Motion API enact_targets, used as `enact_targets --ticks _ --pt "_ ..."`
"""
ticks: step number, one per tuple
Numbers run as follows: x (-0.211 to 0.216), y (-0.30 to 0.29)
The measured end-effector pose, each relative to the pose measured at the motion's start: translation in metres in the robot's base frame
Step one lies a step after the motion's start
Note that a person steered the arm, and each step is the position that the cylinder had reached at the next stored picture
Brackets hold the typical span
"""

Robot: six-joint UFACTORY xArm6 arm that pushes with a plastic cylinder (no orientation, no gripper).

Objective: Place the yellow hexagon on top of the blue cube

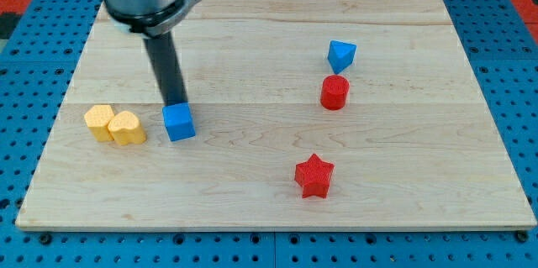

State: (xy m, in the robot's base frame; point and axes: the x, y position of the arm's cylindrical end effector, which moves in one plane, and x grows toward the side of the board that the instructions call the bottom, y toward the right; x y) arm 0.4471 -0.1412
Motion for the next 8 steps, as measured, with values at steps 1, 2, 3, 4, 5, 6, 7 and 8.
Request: enact_targets --ticks 1,2,3,4,5,6,7,8 --pt "0.002 -0.002" --pt "-0.029 -0.014" --pt "-0.004 -0.091" --pt "0.049 -0.16" --pt "0.063 -0.16" --pt "0.11 -0.087" --pt "0.085 -0.088" --pt "0.046 -0.094"
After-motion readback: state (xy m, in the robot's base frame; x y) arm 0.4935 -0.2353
